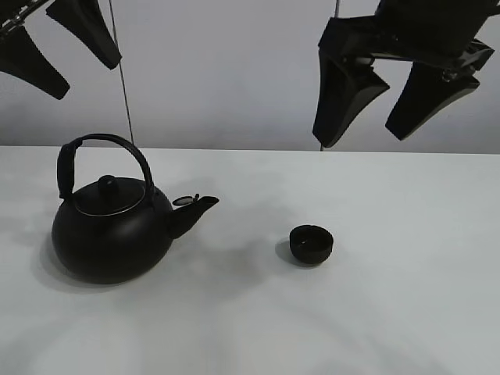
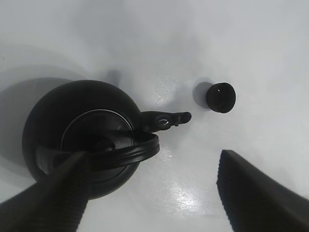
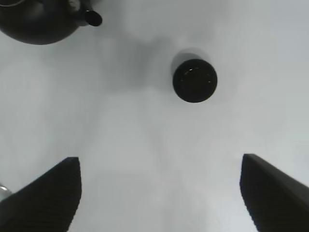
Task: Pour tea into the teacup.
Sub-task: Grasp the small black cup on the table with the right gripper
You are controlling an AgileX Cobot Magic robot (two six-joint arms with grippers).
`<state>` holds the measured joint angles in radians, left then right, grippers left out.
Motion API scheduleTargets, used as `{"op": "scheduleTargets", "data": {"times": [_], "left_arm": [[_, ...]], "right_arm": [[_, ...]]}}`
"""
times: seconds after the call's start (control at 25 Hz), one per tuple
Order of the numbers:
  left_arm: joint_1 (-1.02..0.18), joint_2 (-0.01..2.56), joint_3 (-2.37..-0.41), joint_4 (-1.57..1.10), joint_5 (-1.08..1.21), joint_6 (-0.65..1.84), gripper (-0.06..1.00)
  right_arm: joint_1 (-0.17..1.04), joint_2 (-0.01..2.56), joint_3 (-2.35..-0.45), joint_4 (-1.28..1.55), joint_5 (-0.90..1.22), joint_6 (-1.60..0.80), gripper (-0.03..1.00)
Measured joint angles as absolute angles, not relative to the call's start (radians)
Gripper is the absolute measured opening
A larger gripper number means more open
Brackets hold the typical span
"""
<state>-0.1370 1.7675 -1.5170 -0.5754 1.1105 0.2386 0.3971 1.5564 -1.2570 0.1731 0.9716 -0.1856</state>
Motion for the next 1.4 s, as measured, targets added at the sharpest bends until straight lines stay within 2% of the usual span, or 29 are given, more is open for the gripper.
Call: {"op": "scheduleTargets", "data": {"times": [0.24,0.44,1.0,1.2,1.4], "left_arm": [[-0.137,1.767,-1.517,-0.575,1.110,0.239,0.53],[-0.137,1.767,-1.517,-0.575,1.110,0.239,0.53],[-0.137,1.767,-1.517,-0.575,1.110,0.239,0.53],[-0.137,1.767,-1.517,-0.575,1.110,0.239,0.53],[-0.137,1.767,-1.517,-0.575,1.110,0.239,0.53]], "right_arm": [[0.480,1.585,-1.257,0.020,0.961,-0.032,0.61],[0.507,1.716,-1.258,0.000,0.933,0.034,0.61],[0.489,1.914,-1.259,-0.023,0.707,0.085,0.61],[0.421,1.924,-1.259,0.036,0.686,0.100,0.61],[0.414,1.937,-1.259,0.098,0.680,0.061,0.61]]}}
